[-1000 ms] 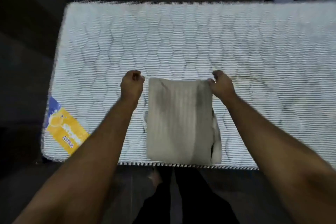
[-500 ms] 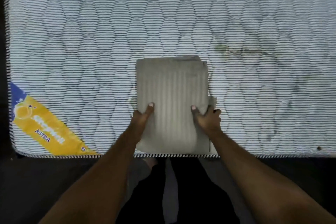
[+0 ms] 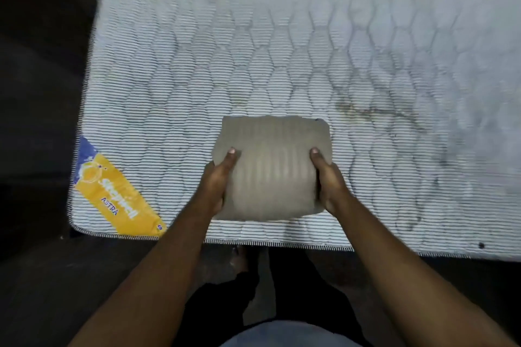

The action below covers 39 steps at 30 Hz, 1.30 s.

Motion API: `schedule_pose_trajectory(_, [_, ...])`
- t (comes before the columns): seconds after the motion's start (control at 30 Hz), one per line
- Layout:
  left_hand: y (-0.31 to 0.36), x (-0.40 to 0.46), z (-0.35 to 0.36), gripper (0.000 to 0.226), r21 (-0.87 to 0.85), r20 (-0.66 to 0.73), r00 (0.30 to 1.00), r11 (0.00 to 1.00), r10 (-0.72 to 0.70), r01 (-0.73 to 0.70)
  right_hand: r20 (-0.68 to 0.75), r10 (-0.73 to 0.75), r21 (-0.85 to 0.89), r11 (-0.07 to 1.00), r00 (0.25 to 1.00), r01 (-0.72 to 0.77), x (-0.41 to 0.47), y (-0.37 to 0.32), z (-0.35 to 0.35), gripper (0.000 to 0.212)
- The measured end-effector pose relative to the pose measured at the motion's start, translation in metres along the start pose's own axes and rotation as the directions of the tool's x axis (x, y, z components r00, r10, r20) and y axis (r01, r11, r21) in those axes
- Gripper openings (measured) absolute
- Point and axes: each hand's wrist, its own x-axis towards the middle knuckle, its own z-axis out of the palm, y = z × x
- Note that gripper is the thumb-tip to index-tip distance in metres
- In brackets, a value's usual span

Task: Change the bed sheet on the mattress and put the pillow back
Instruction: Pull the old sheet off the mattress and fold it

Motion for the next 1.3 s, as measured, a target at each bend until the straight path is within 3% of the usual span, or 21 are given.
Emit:
schedule_pose_trajectory(0.13, [0.048,-0.068,-0.035,0.046,-0.072,-0.038,0.989,0.987,0.14,-0.142,0.032,-0.243,-0.143,0.959,0.969,0.245,-0.072,-0.04,0.032,0.043])
schedule_pose_trajectory(0.3, [0.091,-0.151,-0.111,0.043,-0.274,-0.007,0.965,0.928,0.261,-0.253,0.218,-0.51,-0.151,0.824,0.832,0.545,-0.165,-0.064,0.092,0.031])
schedule_pose_trajectory(0.43, [0.123,-0.21,-0.197,0.032,-0.351,-0.069,0.91,0.844,0.408,-0.405,0.343,-0.676,-0.139,0.65,0.653,0.747,-0.242,-0.059,0.168,0.057])
schedule_pose_trajectory(0.53, [0.133,-0.246,-0.277,0.067,-0.194,-0.21,0.808,0.787,0.55,-0.586,0.533,-0.691,-0.187,0.467,0.488,0.864,-0.295,-0.044,0.241,0.05])
schedule_pose_trajectory(0.6, [0.138,-0.277,-0.335,0.1,-0.109,-0.181,0.728,0.722,0.661,-0.683,0.621,-0.679,-0.163,0.378,0.393,0.911,-0.324,-0.026,0.294,0.038])
schedule_pose_trajectory(0.67, [0.14,-0.305,-0.391,0.118,0.012,-0.118,0.669,0.675,0.734,-0.738,0.663,-0.669,-0.128,0.342,0.336,0.931,-0.349,-0.004,0.343,0.035])
schedule_pose_trajectory(0.8, [0.139,-0.345,-0.487,0.122,0.146,-0.162,0.694,0.712,0.702,-0.687,0.704,-0.654,-0.031,0.362,0.277,0.932,-0.396,0.035,0.42,0.036])
schedule_pose_trajectory(0.87, [0.142,-0.352,-0.53,0.12,0.33,-0.242,0.667,0.706,0.705,-0.627,0.739,-0.615,0.005,0.412,0.274,0.911,-0.411,0.05,0.451,0.039])
schedule_pose_trajectory(1.0, [0.158,-0.352,-0.598,0.084,0.638,-0.418,0.501,0.637,0.758,-0.432,0.808,-0.526,0.04,0.498,0.265,0.866,-0.416,0.071,0.518,0.047])
schedule_pose_trajectory(1.17, [0.198,-0.314,-0.661,0.051,0.91,-0.41,0.123,0.415,0.904,-0.015,0.821,-0.522,0.066,0.487,0.23,0.871,-0.401,0.08,0.619,0.051])
schedule_pose_trajectory(1.23, [0.222,-0.294,-0.695,0.047,0.939,-0.344,0.102,0.343,0.933,0.029,0.802,-0.555,0.086,0.471,0.219,0.878,-0.394,0.078,0.667,0.052])
schedule_pose_trajectory(1.3, [0.249,-0.274,-0.731,0.044,0.966,-0.25,0.164,0.258,0.954,-0.029,0.783,-0.582,0.102,0.468,0.219,0.878,-0.385,0.068,0.716,0.052])
